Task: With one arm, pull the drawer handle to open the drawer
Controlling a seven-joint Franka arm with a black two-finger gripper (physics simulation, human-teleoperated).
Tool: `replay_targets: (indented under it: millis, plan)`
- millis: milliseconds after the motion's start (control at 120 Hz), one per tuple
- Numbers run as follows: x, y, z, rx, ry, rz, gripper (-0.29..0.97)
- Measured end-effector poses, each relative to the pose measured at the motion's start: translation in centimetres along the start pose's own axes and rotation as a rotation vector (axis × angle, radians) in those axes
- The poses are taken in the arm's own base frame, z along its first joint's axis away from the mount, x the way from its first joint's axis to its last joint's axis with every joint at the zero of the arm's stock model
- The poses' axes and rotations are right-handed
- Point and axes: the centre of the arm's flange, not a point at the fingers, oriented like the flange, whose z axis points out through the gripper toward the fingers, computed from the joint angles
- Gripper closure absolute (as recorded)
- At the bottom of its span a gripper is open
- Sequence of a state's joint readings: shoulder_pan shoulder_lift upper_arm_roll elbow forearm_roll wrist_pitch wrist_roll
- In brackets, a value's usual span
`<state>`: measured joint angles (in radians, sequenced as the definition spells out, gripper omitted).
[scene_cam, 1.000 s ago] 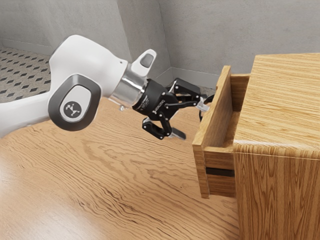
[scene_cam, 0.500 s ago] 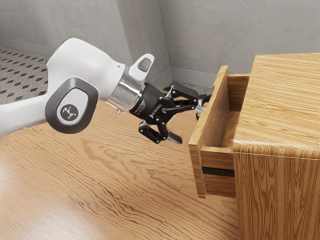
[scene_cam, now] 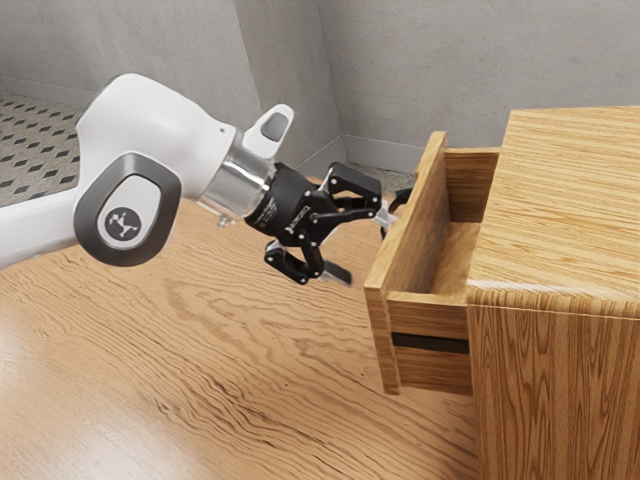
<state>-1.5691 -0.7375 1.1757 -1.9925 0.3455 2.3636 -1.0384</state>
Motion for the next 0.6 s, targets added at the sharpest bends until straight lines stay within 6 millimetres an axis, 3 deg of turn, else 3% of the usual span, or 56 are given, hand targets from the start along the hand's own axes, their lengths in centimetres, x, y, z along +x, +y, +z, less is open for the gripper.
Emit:
replay_targets:
  millis: [292,600]
  plan:
    - [0.5,-1.3,-0.5,0.004,0.002,-0.015,0.02]
    - [1.0,-2.2,-2.6,-0.004,0.016,-0.028,0.01]
